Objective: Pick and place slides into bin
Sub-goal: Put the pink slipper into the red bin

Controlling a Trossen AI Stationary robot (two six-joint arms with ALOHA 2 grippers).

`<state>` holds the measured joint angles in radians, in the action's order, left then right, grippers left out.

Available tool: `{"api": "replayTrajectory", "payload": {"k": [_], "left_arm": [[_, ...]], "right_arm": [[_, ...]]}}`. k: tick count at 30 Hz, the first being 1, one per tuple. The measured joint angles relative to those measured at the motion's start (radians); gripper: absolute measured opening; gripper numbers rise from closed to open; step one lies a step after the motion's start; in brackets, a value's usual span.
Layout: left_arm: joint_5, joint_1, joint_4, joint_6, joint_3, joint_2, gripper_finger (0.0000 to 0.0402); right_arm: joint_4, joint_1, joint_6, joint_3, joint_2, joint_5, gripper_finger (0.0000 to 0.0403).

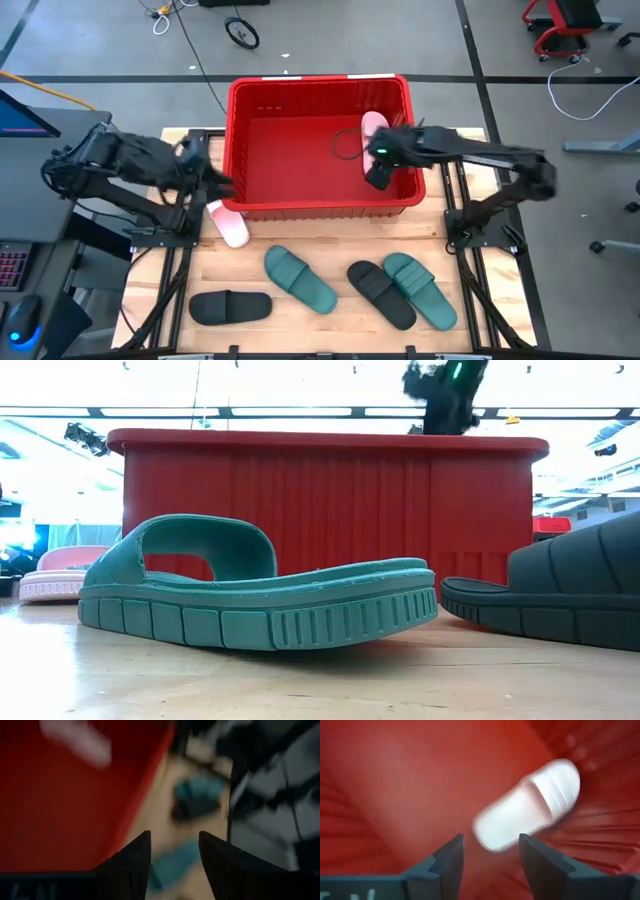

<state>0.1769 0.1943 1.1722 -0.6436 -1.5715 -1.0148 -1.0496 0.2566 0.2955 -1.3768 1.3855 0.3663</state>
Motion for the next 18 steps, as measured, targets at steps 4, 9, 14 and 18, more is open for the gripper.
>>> {"api": "replayTrajectory", "payload": {"k": [4, 9, 14, 18], "left_arm": [[-0.17, 0.045, 0.208, -0.132, 0.001, -0.058, 0.0172], [-0.229, 0.164, 0.355, -0.205, 0.001, -0.18, 0.0172], [-0.196, 0.285, 0.383, -0.293, 0.03, -0.321, 0.0172], [-0.16, 0.349, 0.392, -0.469, 0.118, -0.42, 0.0172]], "right_arm": [[0.066, -0.077, 0.103, -0.001, -0.159, 0.001, 0.0185], [0.105, -0.159, 0.133, -0.001, -0.287, 0.026, 0.018], [0.103, -0.214, 0.153, -0.001, -0.321, 0.053, 0.0177], [0.103, -0.238, 0.18, -0.001, -0.303, 0.081, 0.0176]]}}
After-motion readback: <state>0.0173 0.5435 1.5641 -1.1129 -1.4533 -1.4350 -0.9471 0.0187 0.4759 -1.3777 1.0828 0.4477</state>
